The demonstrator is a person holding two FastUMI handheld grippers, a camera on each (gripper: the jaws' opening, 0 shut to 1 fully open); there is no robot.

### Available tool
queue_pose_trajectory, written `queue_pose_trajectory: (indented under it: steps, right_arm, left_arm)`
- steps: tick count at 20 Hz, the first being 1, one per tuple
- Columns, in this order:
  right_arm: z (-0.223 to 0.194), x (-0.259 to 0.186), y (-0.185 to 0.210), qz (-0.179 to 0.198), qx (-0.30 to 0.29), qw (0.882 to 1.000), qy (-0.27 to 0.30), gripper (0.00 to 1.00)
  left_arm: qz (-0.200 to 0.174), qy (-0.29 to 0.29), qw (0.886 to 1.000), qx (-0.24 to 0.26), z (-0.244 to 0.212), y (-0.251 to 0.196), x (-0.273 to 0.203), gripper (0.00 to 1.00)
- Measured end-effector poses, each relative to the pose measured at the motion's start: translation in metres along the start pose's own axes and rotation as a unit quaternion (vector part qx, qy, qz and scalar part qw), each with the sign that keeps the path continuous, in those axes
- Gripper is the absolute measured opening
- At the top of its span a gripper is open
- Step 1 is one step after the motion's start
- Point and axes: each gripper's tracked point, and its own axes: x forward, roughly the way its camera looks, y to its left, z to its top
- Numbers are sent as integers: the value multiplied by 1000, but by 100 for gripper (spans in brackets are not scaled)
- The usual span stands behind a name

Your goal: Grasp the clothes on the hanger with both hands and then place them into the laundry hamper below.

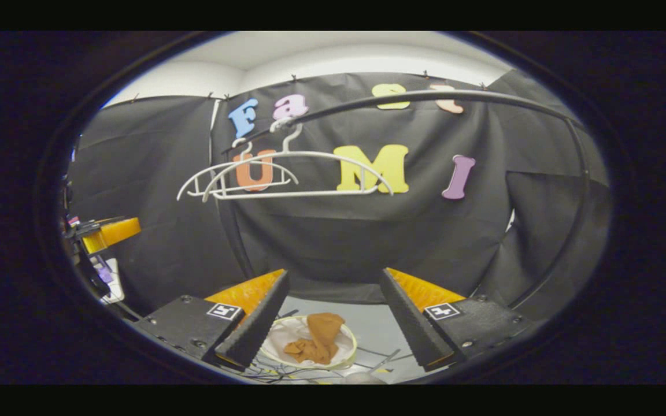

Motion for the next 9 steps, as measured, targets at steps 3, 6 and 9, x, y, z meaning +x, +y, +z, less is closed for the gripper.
queue_pose_trajectory:
  steps: [3, 6, 9]
  right_arm:
    - [32, -20, -10, 10, -2, 999, -40, 100]
    - [61, -43, -18, 18, 11, 996, -83, 100]
    - [76, -54, -29, 14, 20, 993, -112, 100]
  left_arm:
    - [30, -40, 999, 3, 36, 1, -17, 100]
    - [41, -73, 996, 16, 68, -9, -37, 100]
    - [55, -91, 994, 36, 88, -15, -52, 100]
